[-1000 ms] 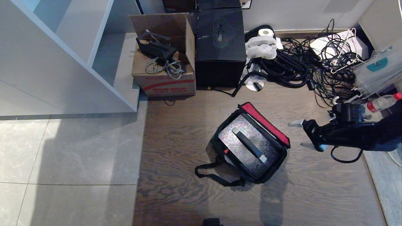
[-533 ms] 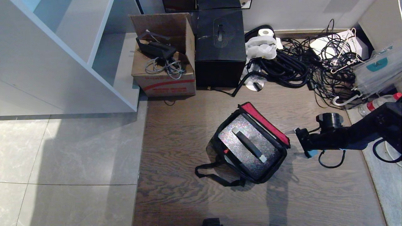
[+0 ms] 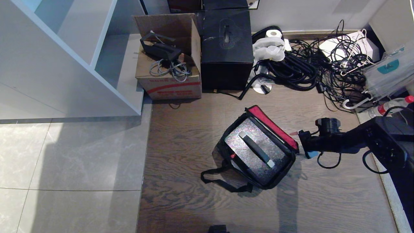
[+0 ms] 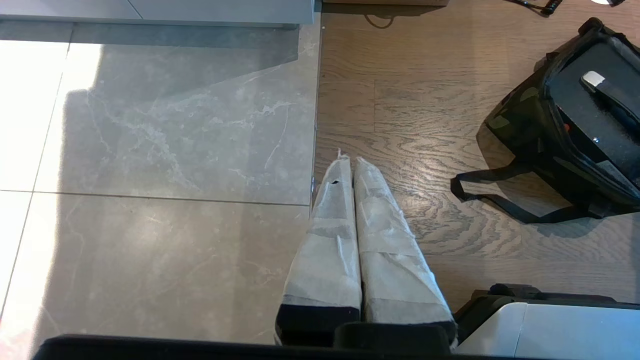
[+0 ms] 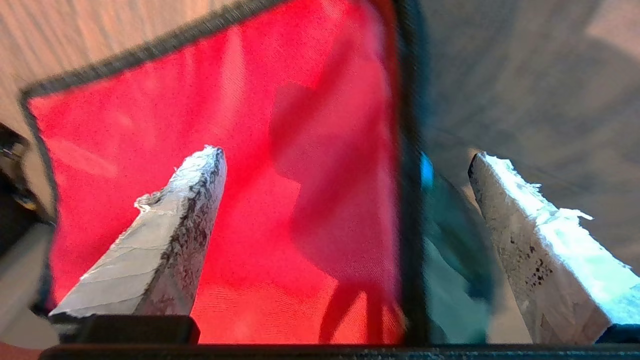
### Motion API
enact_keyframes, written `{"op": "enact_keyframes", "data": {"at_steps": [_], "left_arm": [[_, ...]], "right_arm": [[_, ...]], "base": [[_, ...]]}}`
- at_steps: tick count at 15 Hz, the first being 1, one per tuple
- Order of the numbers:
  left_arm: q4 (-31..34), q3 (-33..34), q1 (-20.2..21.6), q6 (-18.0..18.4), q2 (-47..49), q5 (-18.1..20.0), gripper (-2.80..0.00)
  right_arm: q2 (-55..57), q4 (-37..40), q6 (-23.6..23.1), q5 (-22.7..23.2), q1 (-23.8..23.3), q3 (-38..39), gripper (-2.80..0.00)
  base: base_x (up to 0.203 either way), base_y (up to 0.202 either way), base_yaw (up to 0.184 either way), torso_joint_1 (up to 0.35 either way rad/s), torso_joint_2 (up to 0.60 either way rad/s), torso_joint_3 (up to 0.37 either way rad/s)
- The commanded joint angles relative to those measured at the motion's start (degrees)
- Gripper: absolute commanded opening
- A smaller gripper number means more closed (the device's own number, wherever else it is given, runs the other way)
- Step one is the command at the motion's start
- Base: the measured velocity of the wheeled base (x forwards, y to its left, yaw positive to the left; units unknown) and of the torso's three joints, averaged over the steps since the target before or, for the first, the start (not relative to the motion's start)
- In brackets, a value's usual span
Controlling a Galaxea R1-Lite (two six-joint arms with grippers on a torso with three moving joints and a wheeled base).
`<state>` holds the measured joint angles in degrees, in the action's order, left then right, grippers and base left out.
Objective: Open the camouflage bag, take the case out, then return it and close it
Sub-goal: Close the top of the storage box
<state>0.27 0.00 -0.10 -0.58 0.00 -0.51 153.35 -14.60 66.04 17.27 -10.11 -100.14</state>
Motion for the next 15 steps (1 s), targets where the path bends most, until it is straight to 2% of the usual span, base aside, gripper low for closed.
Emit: {"op": "enact_keyframes", "data": {"at_steps": [1,2,3,6,9,11,13,15], "left_arm": [[0.0,0.0,0.0,0.0,0.0,0.0,-2.80],[0.0,0.0,0.0,0.0,0.0,0.0,-2.80],[0.0,0.0,0.0,0.0,0.0,0.0,-2.80],[0.0,0.0,0.0,0.0,0.0,0.0,-2.80],[0.0,0.0,0.0,0.0,0.0,0.0,-2.80],[0.0,0.0,0.0,0.0,0.0,0.0,-2.80],[0.0,0.0,0.0,0.0,0.0,0.0,-2.80],[0.0,0.0,0.0,0.0,0.0,0.0,-2.80]], "right_arm": [[2.4,-0.2,1.9,0.3,0.0,-2.6,0.00],[2.8,-0.5,2.5,0.3,0.1,-2.8,0.00],[3.3,-0.5,2.5,0.3,0.2,-3.6,-2.80],[4.0,-1.0,1.8,-0.1,0.2,-4.6,-2.80],[3.6,-1.6,0.6,-4.6,0.2,-7.2,-2.80],[2.0,-1.7,-1.4,-4.8,-0.1,-6.4,-2.80],[-0.9,-1.8,-4.1,-4.7,-1.3,-3.5,-2.80],[-5.2,-2.0,-9.1,-4.6,-1.8,2.2,-2.80]], "base": [[0.000,0.000,0.000,0.000,0.00,0.000],[0.000,0.000,0.000,0.000,0.00,0.000],[0.000,0.000,0.000,0.000,0.00,0.000],[0.000,0.000,0.000,0.000,0.00,0.000],[0.000,0.000,0.000,0.000,0.00,0.000],[0.000,0.000,0.000,0.000,0.00,0.000],[0.000,0.000,0.000,0.000,0.00,0.000],[0.000,0.000,0.000,0.000,0.00,0.000]]}}
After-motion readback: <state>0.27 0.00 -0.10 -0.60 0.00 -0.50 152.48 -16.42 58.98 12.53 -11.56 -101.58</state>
